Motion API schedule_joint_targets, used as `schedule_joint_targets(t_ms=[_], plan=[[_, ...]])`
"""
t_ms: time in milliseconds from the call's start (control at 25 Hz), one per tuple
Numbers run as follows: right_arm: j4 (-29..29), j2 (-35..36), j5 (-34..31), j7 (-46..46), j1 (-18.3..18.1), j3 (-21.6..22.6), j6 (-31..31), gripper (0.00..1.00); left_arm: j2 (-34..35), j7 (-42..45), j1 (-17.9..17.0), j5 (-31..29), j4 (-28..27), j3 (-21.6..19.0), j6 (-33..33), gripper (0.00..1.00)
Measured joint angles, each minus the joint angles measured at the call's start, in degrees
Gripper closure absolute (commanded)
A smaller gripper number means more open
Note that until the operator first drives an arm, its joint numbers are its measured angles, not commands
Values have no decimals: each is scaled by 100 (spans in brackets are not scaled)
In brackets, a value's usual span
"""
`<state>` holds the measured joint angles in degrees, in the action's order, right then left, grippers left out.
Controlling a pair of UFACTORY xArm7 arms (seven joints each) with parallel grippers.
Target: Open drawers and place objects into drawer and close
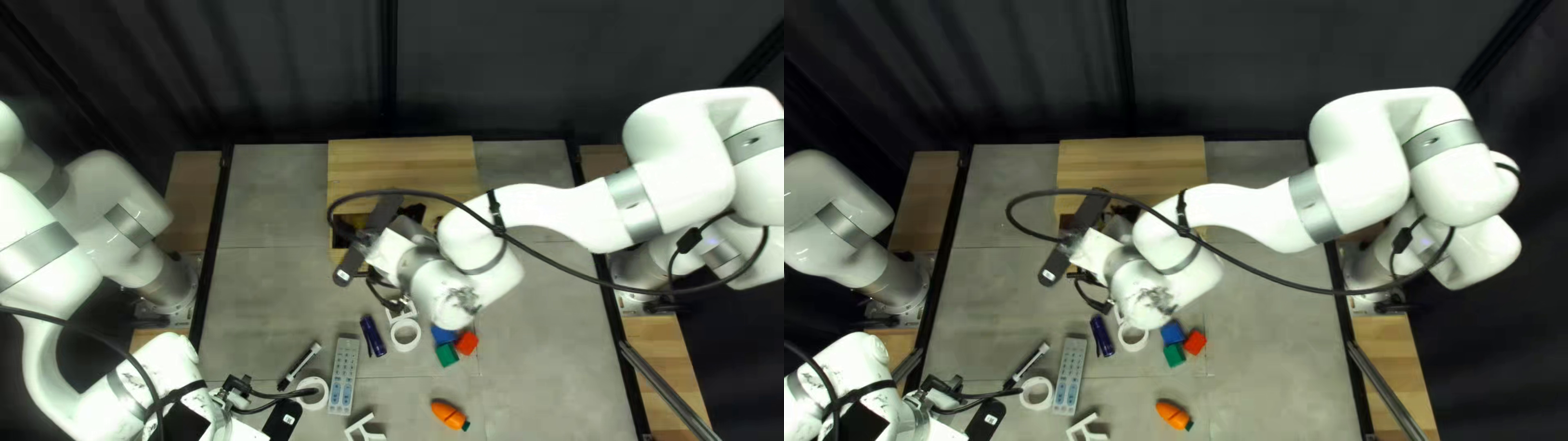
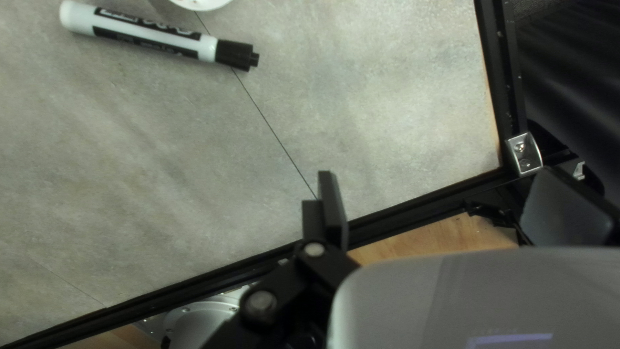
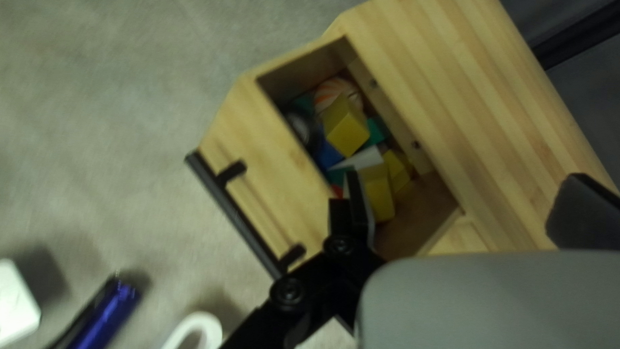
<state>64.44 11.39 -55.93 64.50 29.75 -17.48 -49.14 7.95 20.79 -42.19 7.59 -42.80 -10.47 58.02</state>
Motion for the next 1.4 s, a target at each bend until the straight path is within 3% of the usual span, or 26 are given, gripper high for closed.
schedule_joint_targets(t_ms=[240,360,1160,1400], plan=[[-1086,-894,378,-2809,-7,69,1118,0,0,0,0,0,0,0,0,0],[-1484,-1264,513,-3545,20,58,1459,0,0,0,0,0,0,0,0,0],[-1539,-1313,523,-3629,28,58,1503,0,0,0,0,0,0,0,0,0],[-1779,-1575,132,-3933,156,183,1400,0,0,0,0,0,0,0,0,0]])
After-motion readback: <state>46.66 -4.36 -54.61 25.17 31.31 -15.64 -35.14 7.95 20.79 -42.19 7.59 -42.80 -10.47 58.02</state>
